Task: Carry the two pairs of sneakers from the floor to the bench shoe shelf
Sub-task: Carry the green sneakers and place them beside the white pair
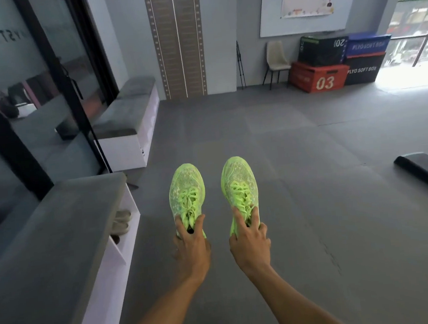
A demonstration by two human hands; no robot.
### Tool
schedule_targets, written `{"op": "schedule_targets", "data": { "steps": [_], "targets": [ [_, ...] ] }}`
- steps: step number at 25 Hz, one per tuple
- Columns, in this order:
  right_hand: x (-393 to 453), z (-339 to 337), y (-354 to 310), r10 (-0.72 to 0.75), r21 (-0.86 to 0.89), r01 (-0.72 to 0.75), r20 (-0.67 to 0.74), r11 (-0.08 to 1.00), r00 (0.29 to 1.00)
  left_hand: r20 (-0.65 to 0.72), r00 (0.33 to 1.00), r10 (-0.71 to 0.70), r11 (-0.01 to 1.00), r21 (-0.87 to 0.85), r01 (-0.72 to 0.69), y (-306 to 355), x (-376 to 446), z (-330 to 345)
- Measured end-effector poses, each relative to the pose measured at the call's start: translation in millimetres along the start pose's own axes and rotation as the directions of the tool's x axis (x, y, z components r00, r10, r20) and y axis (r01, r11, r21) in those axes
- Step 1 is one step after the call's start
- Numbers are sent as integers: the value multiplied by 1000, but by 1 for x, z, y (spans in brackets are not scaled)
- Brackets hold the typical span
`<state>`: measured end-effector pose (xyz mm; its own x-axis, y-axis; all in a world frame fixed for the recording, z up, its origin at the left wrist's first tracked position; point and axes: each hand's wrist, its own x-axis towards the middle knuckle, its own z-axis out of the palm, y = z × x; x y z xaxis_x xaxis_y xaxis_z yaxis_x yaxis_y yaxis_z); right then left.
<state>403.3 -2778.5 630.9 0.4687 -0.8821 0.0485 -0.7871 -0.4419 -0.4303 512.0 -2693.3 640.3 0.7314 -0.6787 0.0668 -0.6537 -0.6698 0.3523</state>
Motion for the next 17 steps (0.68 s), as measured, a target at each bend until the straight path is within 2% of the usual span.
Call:
{"op": "schedule_targets", "data": {
  "steps": [6, 13, 17],
  "targets": [
    [222, 10, -11, 0, 45, 0, 9, 999, 1000, -13, 1000, -16, 1000, -9, 16, 45, 205, 27],
    [467, 46, -61, -74, 22, 73, 32, 997, 997, -44, 997, -58, 997, -48, 55, 67, 457, 61],
    [617, 68, -93, -47, 1, 47, 12, 999, 999, -49, 998, -29, 999, -37, 27, 77, 620, 80]
  ]
}}
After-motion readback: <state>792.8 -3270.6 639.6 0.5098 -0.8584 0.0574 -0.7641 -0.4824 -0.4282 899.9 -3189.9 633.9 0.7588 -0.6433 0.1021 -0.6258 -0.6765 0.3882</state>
